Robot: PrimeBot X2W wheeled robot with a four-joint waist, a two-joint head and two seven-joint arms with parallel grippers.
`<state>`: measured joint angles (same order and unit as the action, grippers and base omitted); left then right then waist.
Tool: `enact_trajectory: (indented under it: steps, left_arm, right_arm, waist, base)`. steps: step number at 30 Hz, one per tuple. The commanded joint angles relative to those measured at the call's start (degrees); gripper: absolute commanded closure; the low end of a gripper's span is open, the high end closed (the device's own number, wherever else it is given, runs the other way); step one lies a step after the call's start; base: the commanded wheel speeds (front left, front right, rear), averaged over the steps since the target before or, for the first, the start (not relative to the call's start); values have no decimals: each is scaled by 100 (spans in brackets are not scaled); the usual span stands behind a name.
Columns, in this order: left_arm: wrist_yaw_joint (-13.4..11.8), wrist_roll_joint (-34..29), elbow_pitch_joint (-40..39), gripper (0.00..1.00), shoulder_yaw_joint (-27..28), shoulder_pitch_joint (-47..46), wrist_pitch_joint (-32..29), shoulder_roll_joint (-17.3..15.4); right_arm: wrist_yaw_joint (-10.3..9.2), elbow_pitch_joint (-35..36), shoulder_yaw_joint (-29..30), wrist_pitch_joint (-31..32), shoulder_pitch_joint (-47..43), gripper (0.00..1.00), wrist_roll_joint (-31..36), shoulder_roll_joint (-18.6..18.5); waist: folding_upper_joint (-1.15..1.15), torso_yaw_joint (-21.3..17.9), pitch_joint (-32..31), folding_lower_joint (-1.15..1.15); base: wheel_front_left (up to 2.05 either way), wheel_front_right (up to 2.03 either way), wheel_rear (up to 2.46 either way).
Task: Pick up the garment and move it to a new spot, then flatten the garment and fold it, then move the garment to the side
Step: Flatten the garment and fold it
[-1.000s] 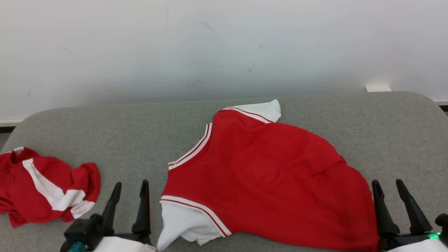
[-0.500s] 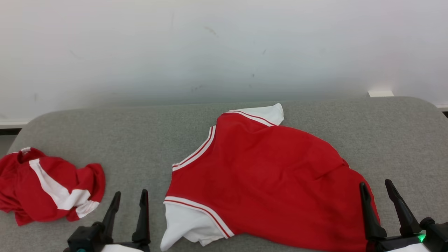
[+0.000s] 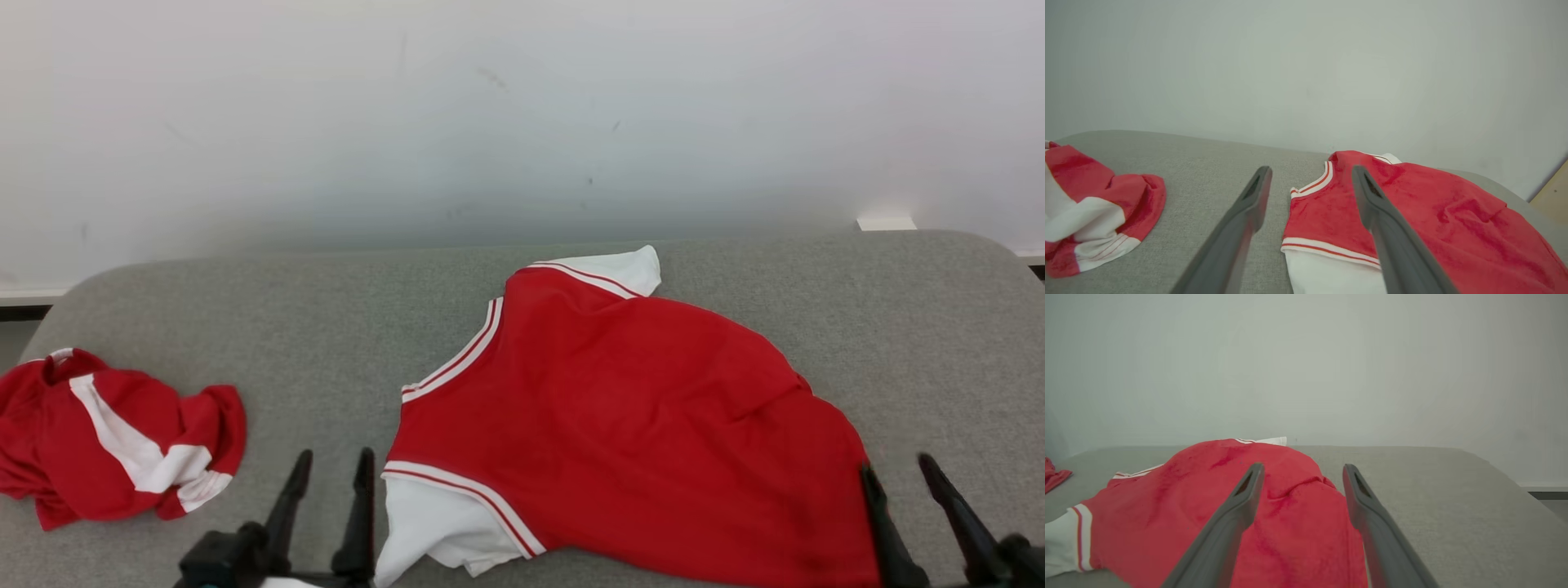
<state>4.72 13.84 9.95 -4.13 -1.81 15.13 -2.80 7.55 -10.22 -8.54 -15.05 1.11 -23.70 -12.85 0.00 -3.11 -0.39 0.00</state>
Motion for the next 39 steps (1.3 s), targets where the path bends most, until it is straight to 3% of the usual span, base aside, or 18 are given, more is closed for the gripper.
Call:
enact_trajectory:
  steps: [1,10,17,23,30,31,32,33,34,39]
  left_arm:
    - [75,-79,8,0,-61,138,2,-23]
    - [266,36,902,0,-704,109,-258,-324]
    - [253,185,1266,0,-841,-24,-618,-491]
    - [97,289,1512,0,-744,-112,-726,-488]
    - [139,366,1793,0,-862,-330,-742,-442]
    - [160,365,1844,12,-892,-357,-772,-437]
    - [168,371,1883,50,-929,-382,-802,-438]
    - [176,375,1903,66,-960,-413,-777,-445]
    - [184,388,1917,100,-974,-442,-745,-445]
    - [222,499,1856,100,-1015,-497,-564,-453]
  right_arm:
    - [-14,-82,56,-15,-162,0,-17,-157]
    - [-14,-655,-361,700,-493,0,-674,-692]
    - [-14,-1207,-751,819,-213,0,-1011,-618]
    - [-14,-1723,-1103,673,173,0,-1182,-560]
    - [-14,-2330,-1517,600,632,0,-1419,-491]
    - [-14,-2400,-1577,583,678,19,-1456,-486]
    - [-14,-2444,-1636,546,717,55,-1492,-483]
    - [-14,-2470,-1688,491,759,76,-1515,-490]
    - [-14,-2499,-1734,439,801,100,-1550,-501]
    - [-14,-2469,-1835,164,929,100,-1725,-613]
  waist:
    - [0,8,-13,0]
    - [0,-104,124,0]
    - [0,-199,339,0]
    - [0,-243,404,0]
    - [0,-195,457,0]
    - [0,-183,462,0]
    - [0,-171,468,0]
    - [0,-161,475,0]
    - [0,-155,481,0]
    - [0,-125,467,0]
  base:
    - [0,0,0]
    - [0,0,0]
    - [0,0,0]
    - [0,0,0]
    - [0,0,0]
    - [0,0,0]
    - [0,0,0]
    - [0,0,0]
    - [0,0,0]
    - [0,0,0]
